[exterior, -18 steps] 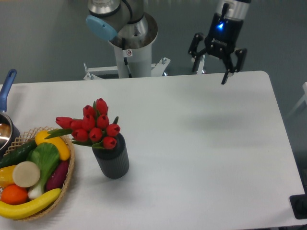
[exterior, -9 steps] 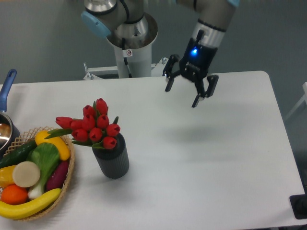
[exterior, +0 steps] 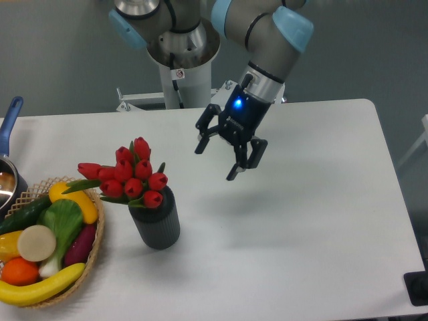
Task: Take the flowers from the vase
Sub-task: 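Move the open gripper toward the red tulips in the grey vase, then close the gripper around the tulip stems just below the blooms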
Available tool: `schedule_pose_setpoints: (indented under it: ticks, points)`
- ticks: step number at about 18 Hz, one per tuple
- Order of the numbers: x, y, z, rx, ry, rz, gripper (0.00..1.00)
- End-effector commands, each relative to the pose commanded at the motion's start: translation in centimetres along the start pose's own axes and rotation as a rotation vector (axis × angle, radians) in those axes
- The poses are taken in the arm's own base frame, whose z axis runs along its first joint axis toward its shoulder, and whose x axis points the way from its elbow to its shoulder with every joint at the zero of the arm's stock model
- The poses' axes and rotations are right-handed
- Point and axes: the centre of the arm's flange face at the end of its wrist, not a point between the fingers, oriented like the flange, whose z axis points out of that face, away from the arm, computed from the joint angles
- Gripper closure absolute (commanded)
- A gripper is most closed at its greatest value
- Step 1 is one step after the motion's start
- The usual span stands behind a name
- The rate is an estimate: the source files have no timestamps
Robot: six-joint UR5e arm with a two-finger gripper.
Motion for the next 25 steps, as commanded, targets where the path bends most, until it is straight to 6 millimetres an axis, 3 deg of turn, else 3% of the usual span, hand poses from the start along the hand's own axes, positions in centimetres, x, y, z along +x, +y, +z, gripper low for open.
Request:
schedule_pose_setpoints:
  ticks: [8,18,25]
  points:
    - [0.7,-0.5,5.4,0.112,0.086,0.027,0.00]
    - [1.9,-1.6,8.5,0.137,0.150,0.036,0.00]
    - [2.0,-2.1,9.3,0.150,0.167,0.043,0.01]
